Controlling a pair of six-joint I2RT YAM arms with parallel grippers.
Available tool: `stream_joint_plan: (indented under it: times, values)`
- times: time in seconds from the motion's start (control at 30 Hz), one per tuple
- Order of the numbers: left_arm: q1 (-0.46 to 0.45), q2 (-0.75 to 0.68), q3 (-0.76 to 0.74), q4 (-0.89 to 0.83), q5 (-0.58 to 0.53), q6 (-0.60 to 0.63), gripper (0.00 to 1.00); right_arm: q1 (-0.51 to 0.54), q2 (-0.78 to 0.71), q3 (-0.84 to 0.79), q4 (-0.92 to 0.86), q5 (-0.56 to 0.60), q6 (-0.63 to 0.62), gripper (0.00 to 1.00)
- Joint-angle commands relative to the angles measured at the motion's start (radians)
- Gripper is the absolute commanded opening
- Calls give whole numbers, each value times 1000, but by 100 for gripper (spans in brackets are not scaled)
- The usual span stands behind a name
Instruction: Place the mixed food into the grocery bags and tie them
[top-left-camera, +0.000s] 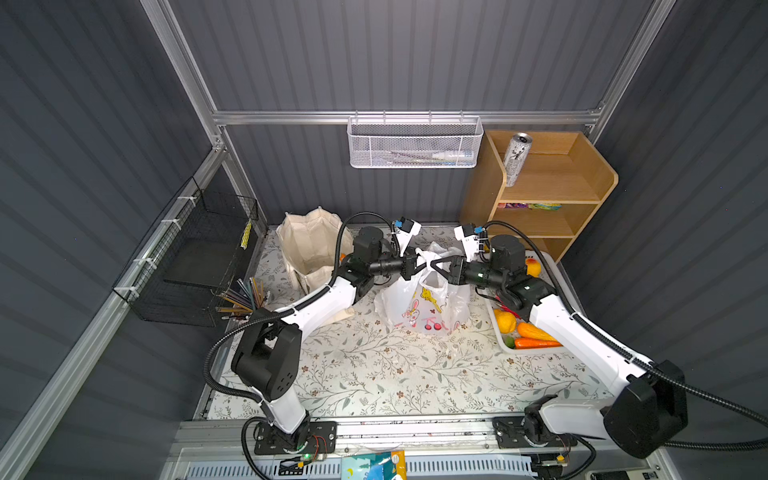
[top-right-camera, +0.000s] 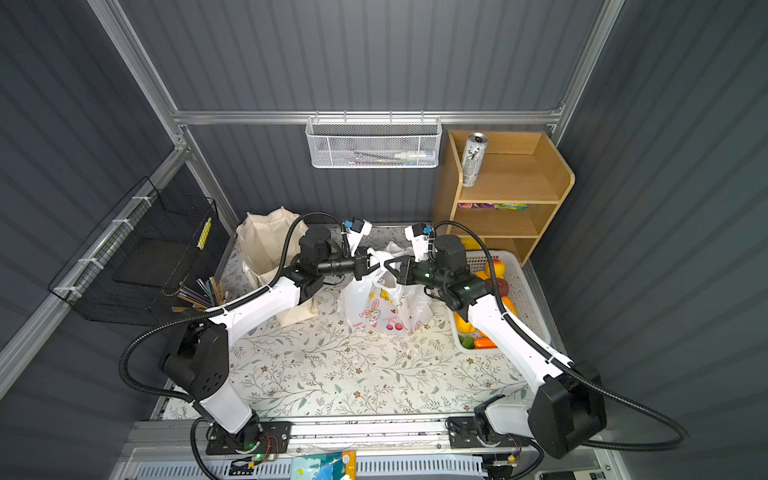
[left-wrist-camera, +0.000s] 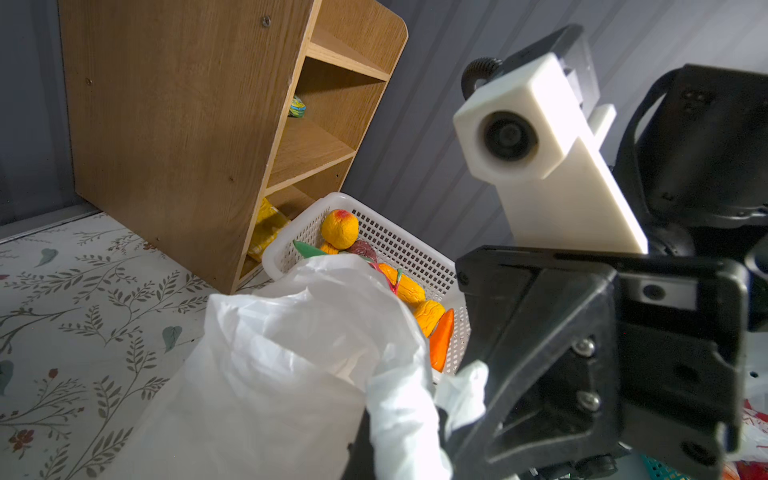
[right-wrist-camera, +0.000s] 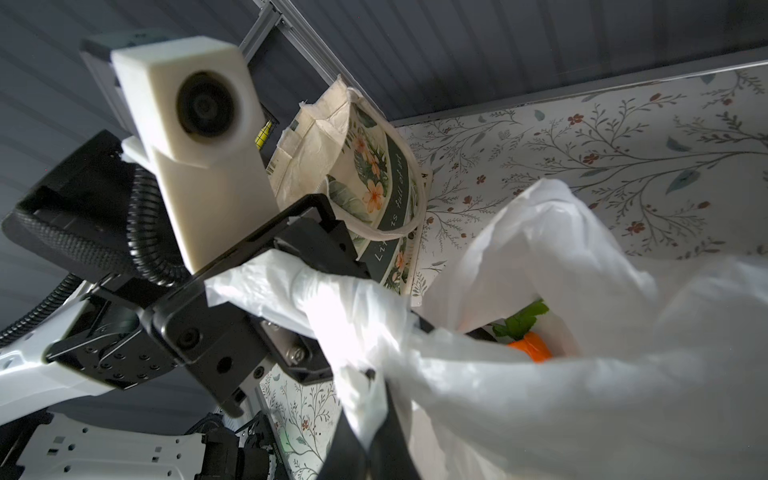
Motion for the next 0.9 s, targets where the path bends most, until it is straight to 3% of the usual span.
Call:
stream_joint_plan:
  times: [0.0, 0.07, 0.23, 0.5, 0.77, 0.87]
  values:
    - [19, -7, 25, 36, 52, 12, 0, 0, 22, -25, -9, 41, 26, 0]
    - [25, -7, 35, 14, 108, 28, 0, 1, 21, -28, -3, 44, 29, 0]
    - [45, -5, 65, -94, 262, 78, 26, 1, 22, -36, 6, 37, 29, 0]
    - [49, 9, 132, -315, 345, 198, 35, 0, 28, -46, 22, 22, 36, 0]
    - [48, 20, 125, -272, 300, 166, 45, 4, 27, -55, 46, 3, 49, 0]
    - [51, -34, 70, -218, 157, 169, 46, 4, 16, -61, 47, 3, 51, 0]
